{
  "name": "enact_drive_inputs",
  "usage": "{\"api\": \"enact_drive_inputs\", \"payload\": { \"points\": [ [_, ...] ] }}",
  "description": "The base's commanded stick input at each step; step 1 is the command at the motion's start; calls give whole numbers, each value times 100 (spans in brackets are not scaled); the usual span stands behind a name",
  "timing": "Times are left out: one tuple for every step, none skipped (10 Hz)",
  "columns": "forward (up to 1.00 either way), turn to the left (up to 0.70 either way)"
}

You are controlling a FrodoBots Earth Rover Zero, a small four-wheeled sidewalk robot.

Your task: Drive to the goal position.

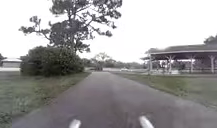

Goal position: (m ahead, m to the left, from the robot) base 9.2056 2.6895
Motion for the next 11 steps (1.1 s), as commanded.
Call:
{"api": "enact_drive_inputs", "payload": {
  "points": [
    [70, 0],
    [70, 0],
    [70, 0],
    [70, 0],
    [70, 0],
    [70, 0],
    [70, 0],
    [70, 0],
    [70, 0],
    [70, 0],
    [70, 0]
  ]
}}
